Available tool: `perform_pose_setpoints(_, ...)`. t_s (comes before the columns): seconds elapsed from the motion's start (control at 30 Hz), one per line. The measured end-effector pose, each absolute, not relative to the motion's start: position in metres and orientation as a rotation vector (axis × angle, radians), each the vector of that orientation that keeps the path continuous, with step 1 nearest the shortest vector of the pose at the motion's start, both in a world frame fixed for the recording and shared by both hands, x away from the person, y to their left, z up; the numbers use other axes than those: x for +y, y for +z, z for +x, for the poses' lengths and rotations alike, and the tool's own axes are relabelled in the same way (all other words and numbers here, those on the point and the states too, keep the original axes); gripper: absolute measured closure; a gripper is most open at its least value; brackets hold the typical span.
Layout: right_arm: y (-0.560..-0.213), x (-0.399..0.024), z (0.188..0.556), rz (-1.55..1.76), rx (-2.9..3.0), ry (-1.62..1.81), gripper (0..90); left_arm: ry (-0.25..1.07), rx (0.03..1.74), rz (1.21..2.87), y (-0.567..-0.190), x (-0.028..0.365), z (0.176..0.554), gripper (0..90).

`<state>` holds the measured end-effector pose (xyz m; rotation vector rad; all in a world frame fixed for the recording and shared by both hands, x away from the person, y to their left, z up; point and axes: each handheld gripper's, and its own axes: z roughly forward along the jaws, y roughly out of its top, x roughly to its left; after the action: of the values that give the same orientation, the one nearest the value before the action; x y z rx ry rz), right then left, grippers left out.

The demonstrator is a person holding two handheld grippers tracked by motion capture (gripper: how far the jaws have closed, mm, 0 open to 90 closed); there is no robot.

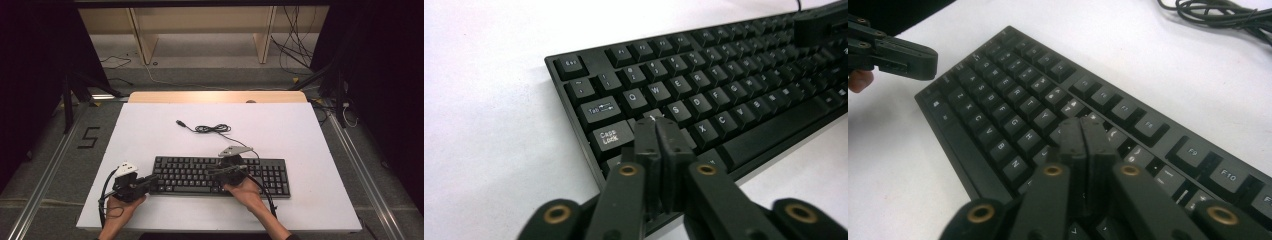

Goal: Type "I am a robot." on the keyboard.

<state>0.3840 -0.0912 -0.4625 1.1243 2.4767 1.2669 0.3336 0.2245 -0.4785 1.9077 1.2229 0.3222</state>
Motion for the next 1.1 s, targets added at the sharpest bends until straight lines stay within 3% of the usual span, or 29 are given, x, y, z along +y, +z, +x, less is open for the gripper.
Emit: perform_pose_setpoints(1.1,-0.476,-0.076,0.395,1.155,2.502,1.193,90.0,0.302,1.238,1.930,-0.482,0.225,0.338,88.9)
